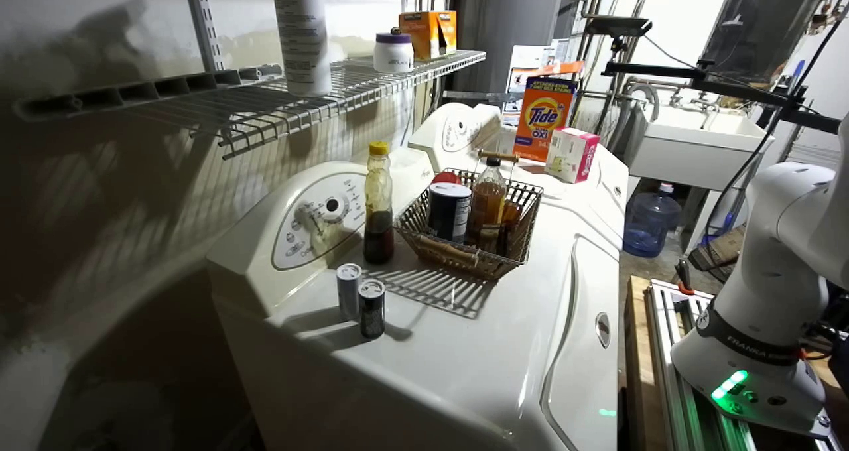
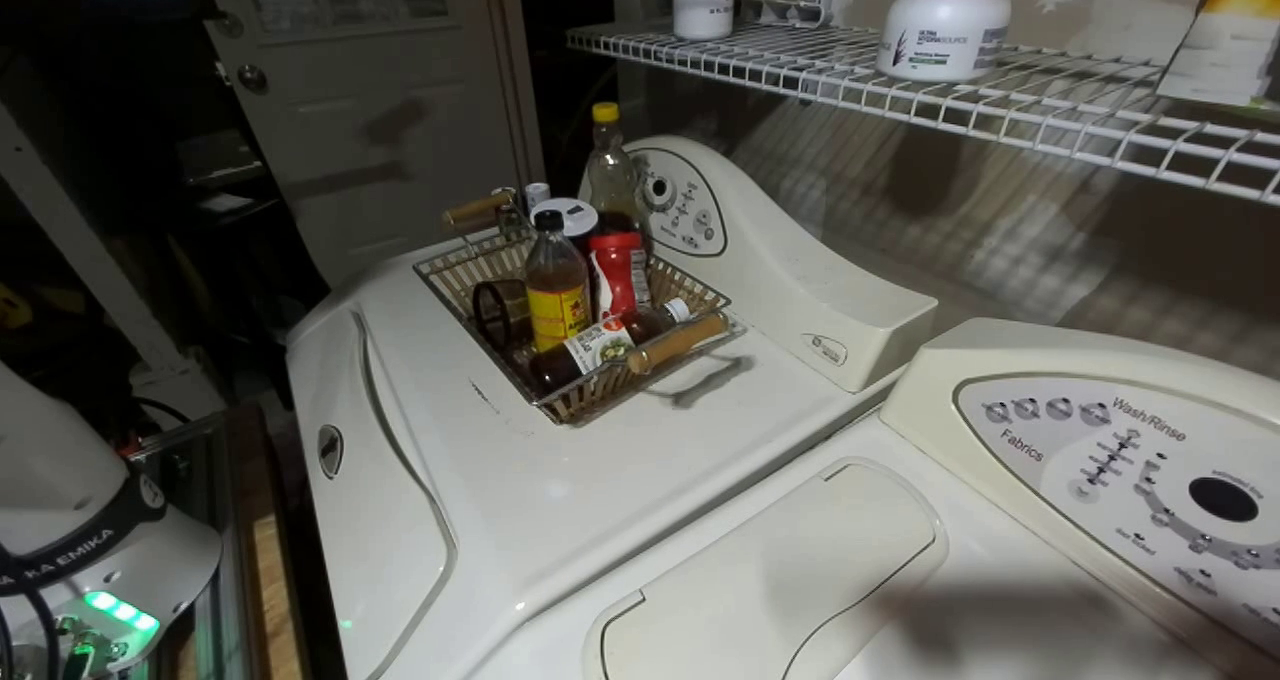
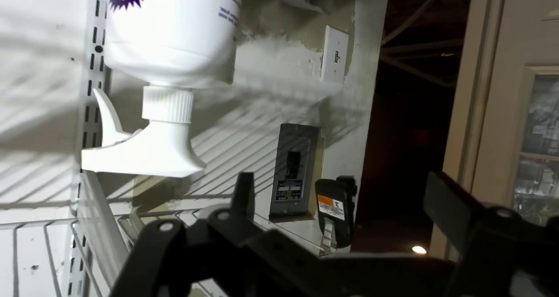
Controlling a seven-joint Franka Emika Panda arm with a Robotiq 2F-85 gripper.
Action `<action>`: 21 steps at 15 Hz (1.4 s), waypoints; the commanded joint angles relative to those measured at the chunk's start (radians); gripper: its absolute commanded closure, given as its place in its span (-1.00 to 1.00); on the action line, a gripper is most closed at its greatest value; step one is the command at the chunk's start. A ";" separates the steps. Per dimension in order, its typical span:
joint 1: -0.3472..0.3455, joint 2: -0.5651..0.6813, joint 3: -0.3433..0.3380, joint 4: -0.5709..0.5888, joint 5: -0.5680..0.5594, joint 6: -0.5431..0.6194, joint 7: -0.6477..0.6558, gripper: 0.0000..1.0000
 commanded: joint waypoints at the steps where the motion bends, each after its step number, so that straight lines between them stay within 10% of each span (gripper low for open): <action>1: -0.007 0.076 -0.022 0.098 0.053 -0.038 -0.059 -1.00; 21: -0.038 0.259 -0.055 0.275 0.178 -0.028 -0.125 -1.00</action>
